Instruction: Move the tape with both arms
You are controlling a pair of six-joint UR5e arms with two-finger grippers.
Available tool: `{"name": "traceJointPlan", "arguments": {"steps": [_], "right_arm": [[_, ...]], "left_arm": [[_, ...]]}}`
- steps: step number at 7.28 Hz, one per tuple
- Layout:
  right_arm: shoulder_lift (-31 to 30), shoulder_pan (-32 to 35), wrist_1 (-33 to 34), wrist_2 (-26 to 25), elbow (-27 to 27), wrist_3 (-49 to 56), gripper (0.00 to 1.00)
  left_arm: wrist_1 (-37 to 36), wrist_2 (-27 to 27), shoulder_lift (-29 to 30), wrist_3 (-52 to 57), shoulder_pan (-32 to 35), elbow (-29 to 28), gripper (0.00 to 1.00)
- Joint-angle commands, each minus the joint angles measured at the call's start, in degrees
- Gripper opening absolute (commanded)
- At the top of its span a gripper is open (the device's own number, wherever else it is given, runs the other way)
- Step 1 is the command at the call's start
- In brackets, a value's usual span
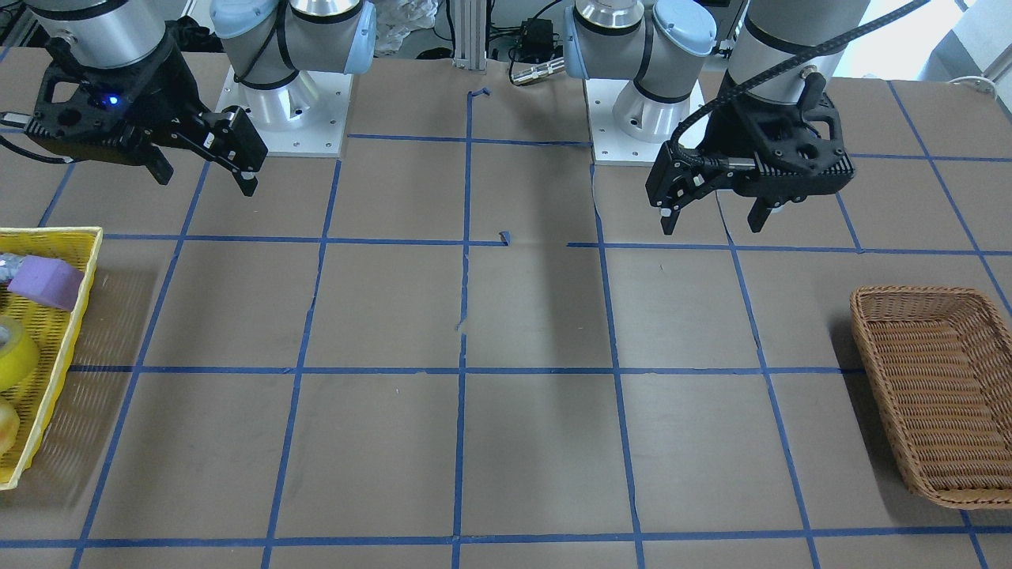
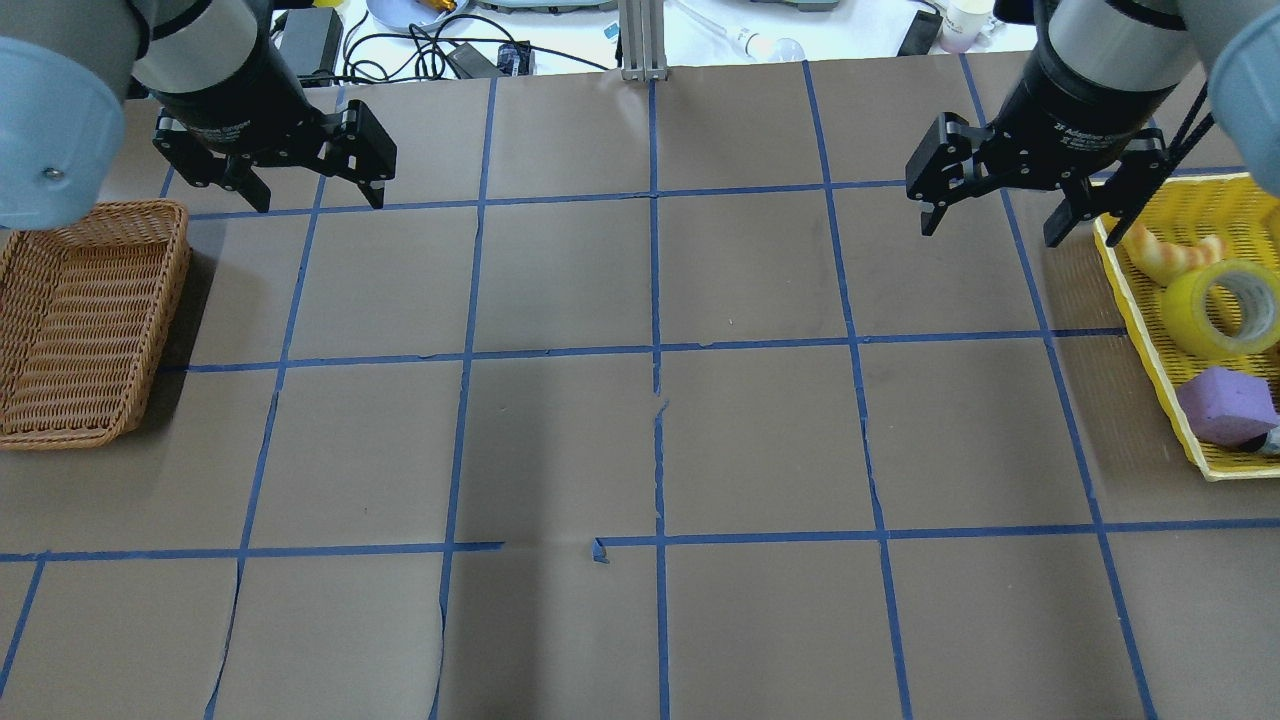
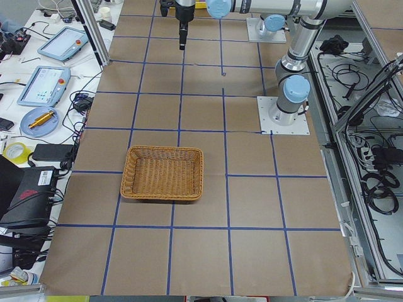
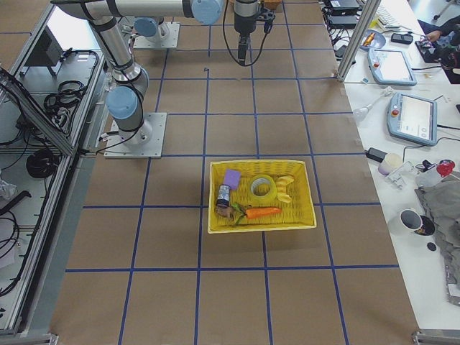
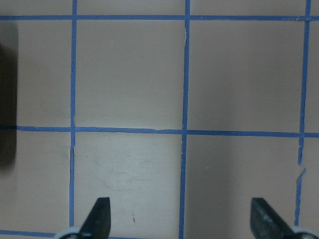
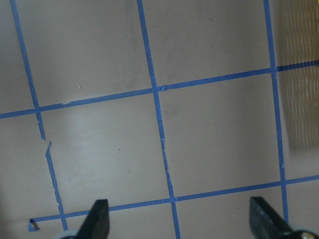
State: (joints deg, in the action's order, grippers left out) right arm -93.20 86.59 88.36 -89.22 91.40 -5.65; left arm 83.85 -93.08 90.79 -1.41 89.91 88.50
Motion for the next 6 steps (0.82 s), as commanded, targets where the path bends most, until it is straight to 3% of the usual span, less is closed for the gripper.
{"name": "traceJointPlan", "arguments": {"steps": [1, 6], "right_arm": [[0.2, -0.1, -2.0, -0.5, 0.4, -0.2, 1.00], [0.1, 0.0, -2.1, 0.4, 0.4, 0.1, 1.00]], "left_arm": [[0.0, 0.0, 0.0, 0.0, 0.0, 0.0, 1.00], [-0.1, 0.0, 0.0, 0.0, 0.0, 0.0, 1.00]]}}
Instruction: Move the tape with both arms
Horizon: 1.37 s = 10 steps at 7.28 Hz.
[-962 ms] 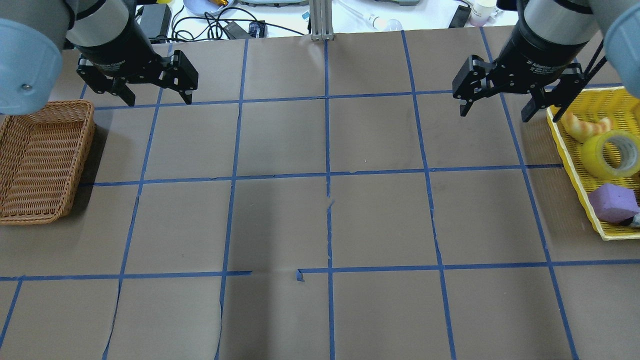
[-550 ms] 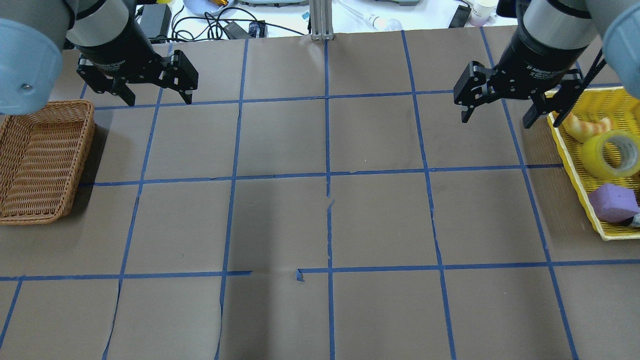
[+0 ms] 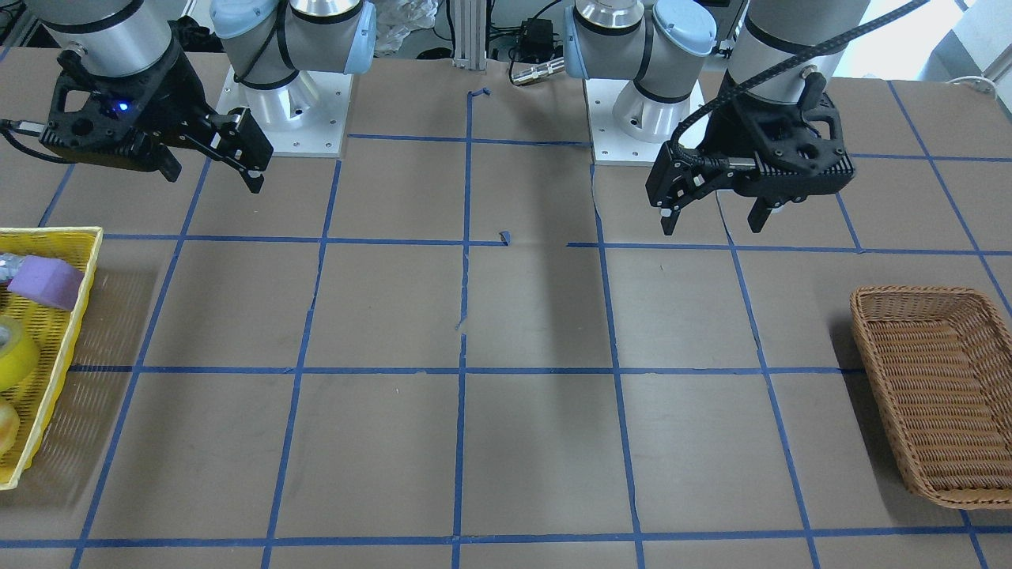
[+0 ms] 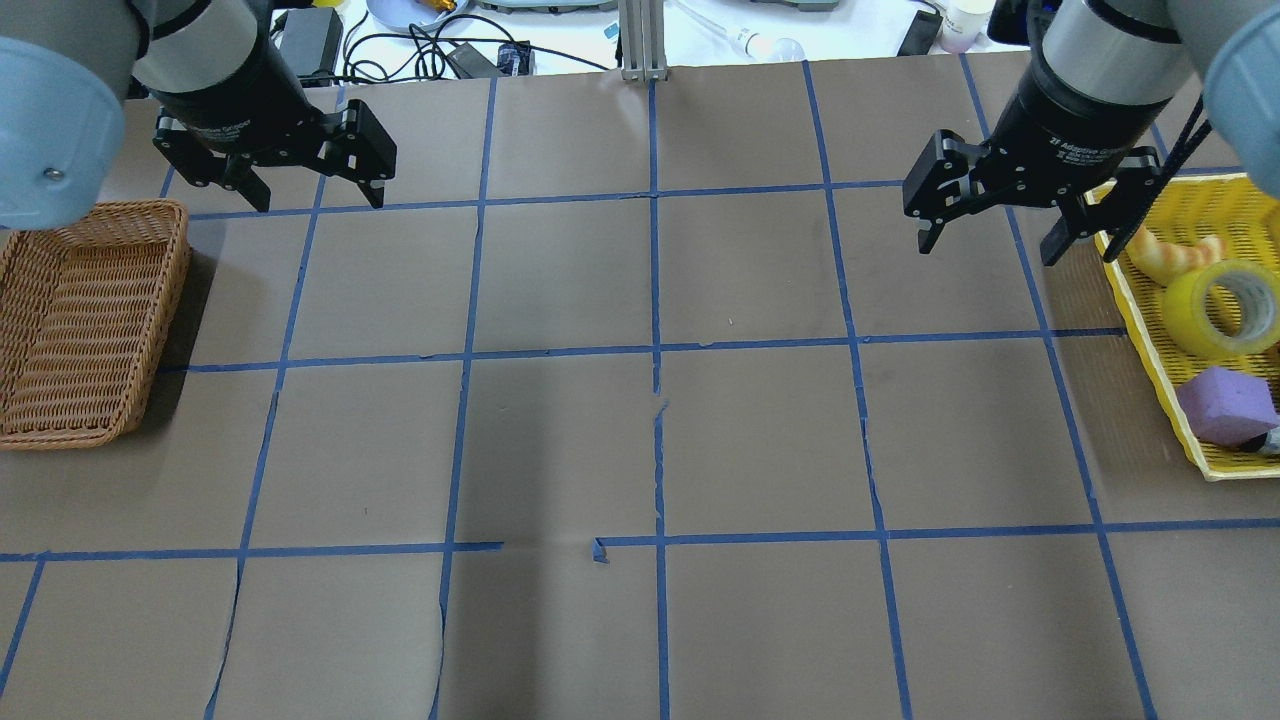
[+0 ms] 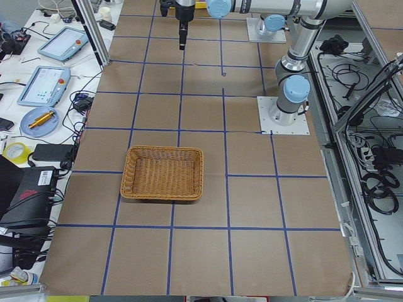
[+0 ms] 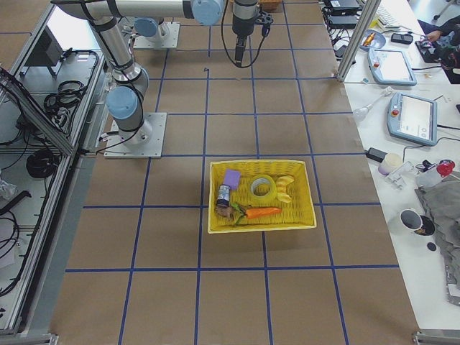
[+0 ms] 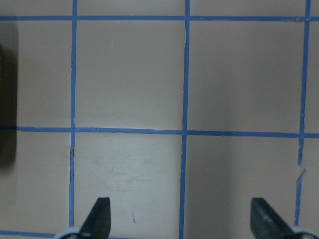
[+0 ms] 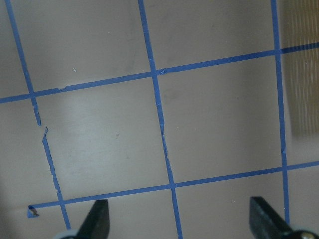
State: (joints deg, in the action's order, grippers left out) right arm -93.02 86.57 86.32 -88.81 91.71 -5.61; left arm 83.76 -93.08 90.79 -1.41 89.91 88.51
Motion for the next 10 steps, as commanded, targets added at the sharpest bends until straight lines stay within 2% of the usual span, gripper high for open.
{"name": "traceJointPlan", "arguments": {"steps": [1, 8, 10], "right_arm": [[-0.1, 0.0, 0.0, 0.0, 0.1, 0.1, 1.00], [0.7, -1.1, 1.1, -1.2, 0.2, 0.2, 1.00], [3.5, -3.7, 5.7, -7.8, 0.2, 0.1, 1.00]], "left_arm": [[0.0, 0.0, 0.0, 0.0, 0.0, 0.0, 1.00], [-0.2, 0.0, 0.0, 0.0, 0.0, 0.0, 1.00], [-0.2, 0.0, 0.0, 0.0, 0.0, 0.0, 1.00]]}}
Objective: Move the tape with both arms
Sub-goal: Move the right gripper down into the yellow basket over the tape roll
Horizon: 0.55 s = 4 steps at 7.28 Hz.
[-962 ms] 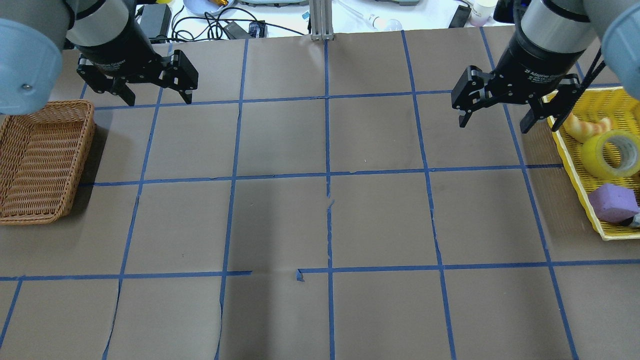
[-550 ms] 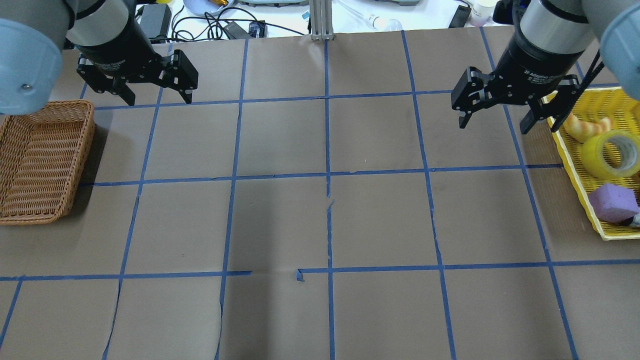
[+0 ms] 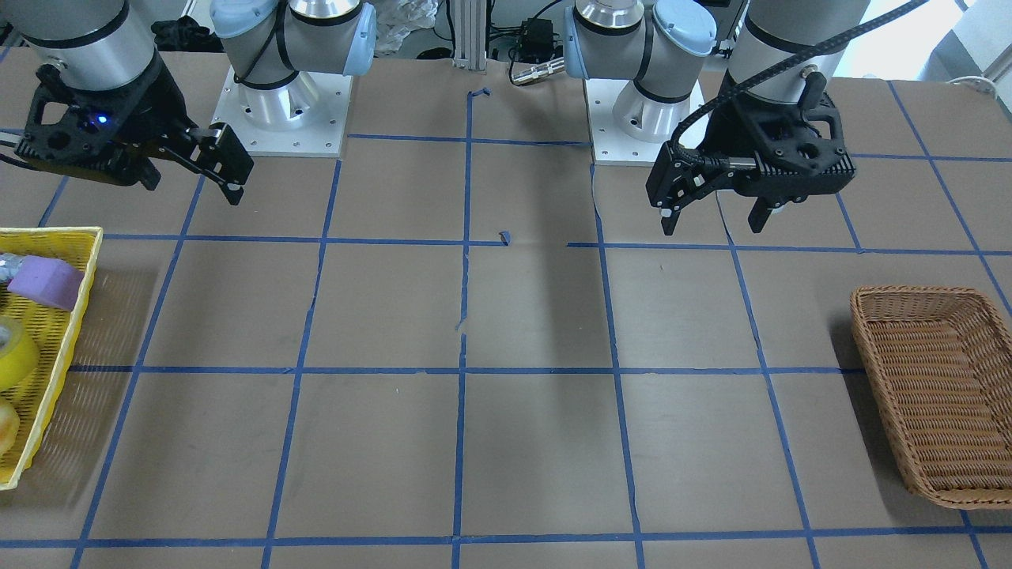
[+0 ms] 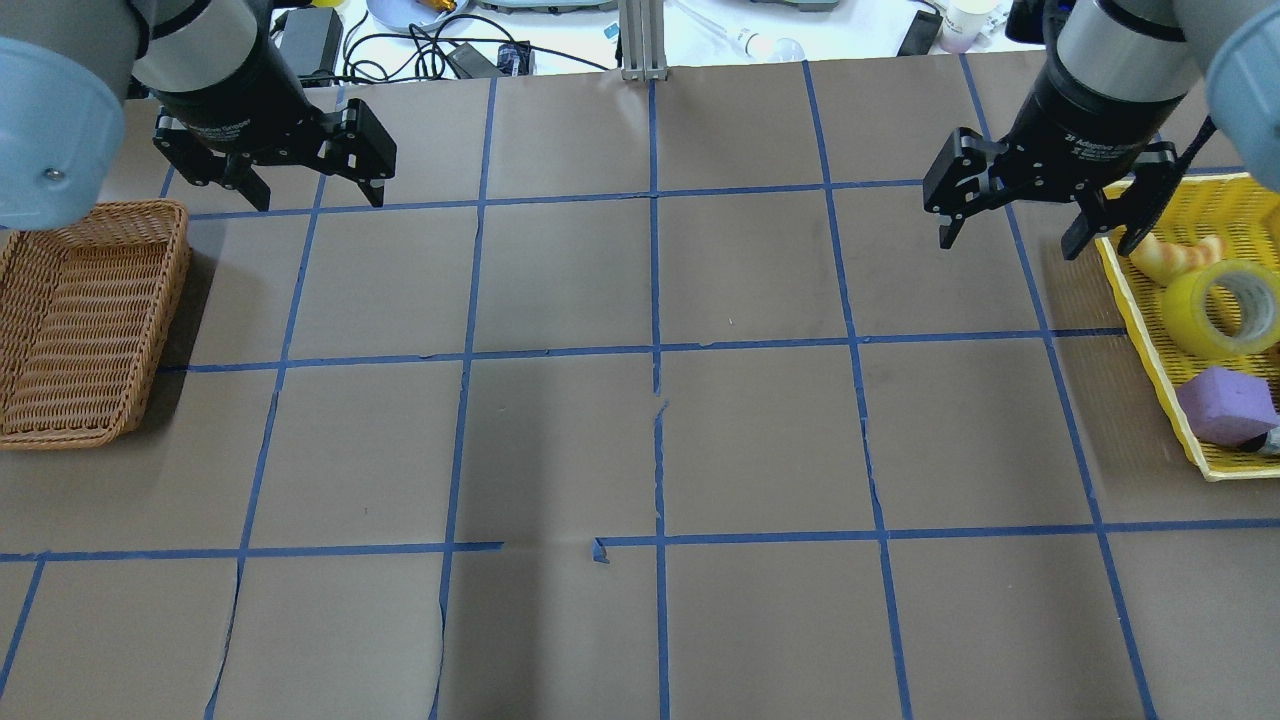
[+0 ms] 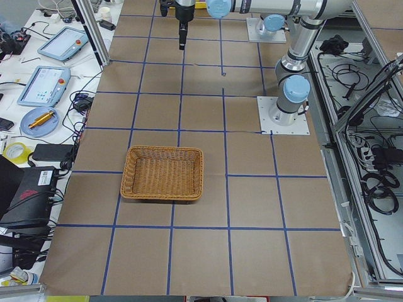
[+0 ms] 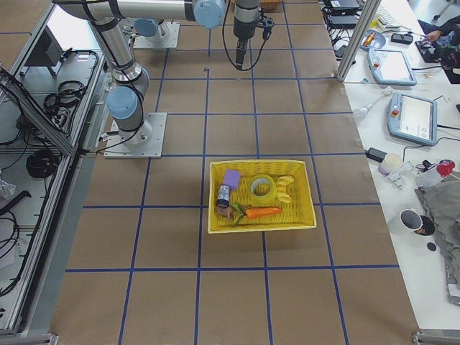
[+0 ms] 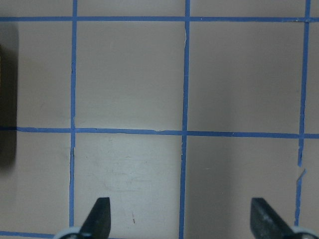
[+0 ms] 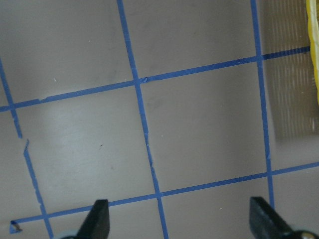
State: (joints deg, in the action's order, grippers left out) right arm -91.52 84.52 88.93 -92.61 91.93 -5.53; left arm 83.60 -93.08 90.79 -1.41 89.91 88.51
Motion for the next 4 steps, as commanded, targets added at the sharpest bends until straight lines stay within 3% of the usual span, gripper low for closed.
{"name": "traceJointPlan", "arguments": {"steps": [1, 3, 4], "right_arm": [[4.9, -4.9, 4.9, -4.5, 0.0, -0.8, 1.00], [11.1, -14.2, 10.9, -3.6, 0.9, 1.1, 1.00], [14.6, -17.2, 19.1, -4.4, 2.4, 4.0, 1.00]], "left_arm": [[0.0, 0.0, 0.0, 0.0, 0.0, 0.0, 1.00], [0.0, 0.0, 0.0, 0.0, 0.0, 0.0, 1.00], [0.0, 0.0, 0.0, 0.1, 0.0, 0.0, 1.00]]}}
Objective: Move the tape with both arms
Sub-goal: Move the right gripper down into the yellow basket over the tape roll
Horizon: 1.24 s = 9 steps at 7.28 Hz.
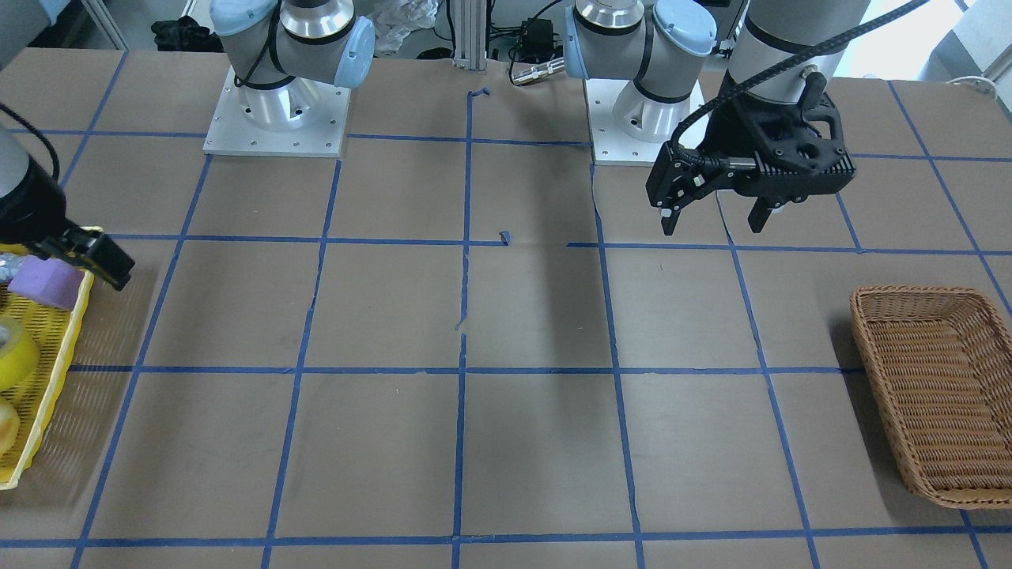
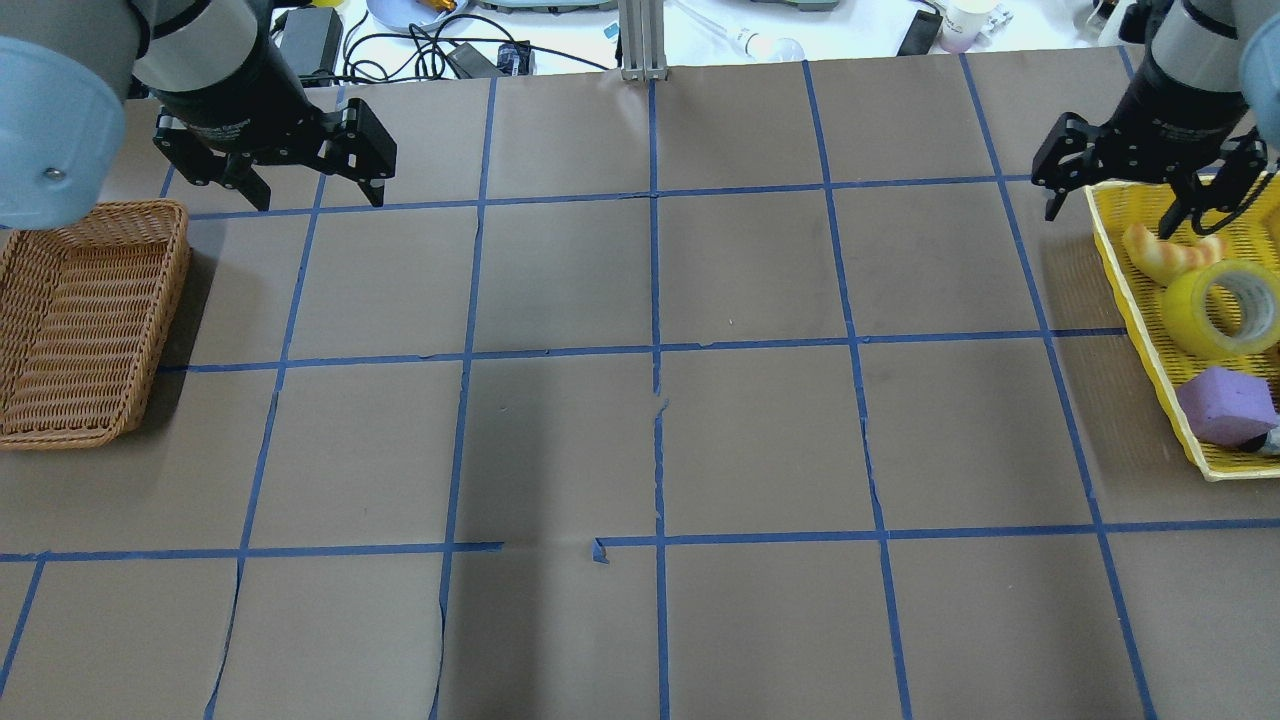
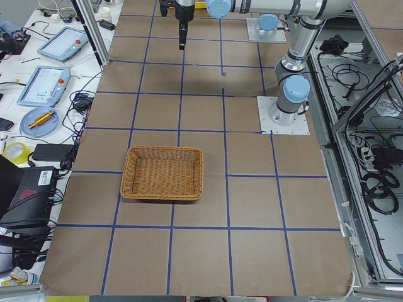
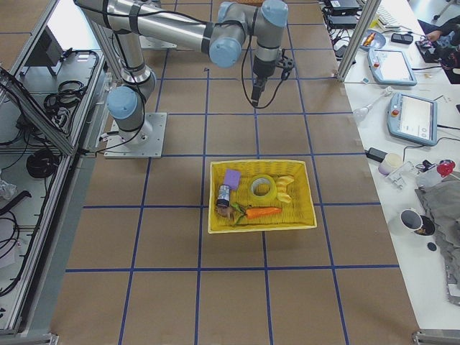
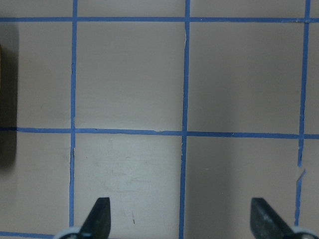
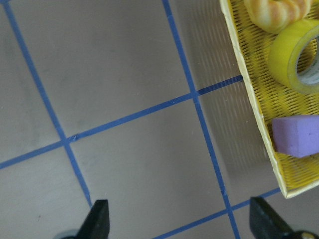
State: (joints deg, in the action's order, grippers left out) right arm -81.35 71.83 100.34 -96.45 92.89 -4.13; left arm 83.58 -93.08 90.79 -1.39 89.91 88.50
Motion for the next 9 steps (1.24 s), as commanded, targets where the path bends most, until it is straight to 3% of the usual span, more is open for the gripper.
{"name": "traceJointPlan", "arguments": {"steps": [1, 4, 8, 9], "right_arm": [[6.5, -7.8, 12.7, -0.2, 3.2, 4.2, 1.00], [11.0, -11.6, 25.1, -0.8, 9.0, 4.3, 0.97], [14.2, -15.5, 29.2, -2.5, 9.1, 4.5, 0.96], [15.9, -15.8, 31.3, -2.5, 9.1, 4.5, 0.86]], "left_arm": [[-0.1, 0.0, 0.0, 0.0, 0.0, 0.0, 1.00], [-0.1, 0.0, 0.0, 0.0, 0.0, 0.0, 1.00], [-0.1, 0.0, -0.1, 0.1, 0.0, 0.0, 1.00], [-0.1, 0.0, 0.0, 0.1, 0.0, 0.0, 1.00]]}}
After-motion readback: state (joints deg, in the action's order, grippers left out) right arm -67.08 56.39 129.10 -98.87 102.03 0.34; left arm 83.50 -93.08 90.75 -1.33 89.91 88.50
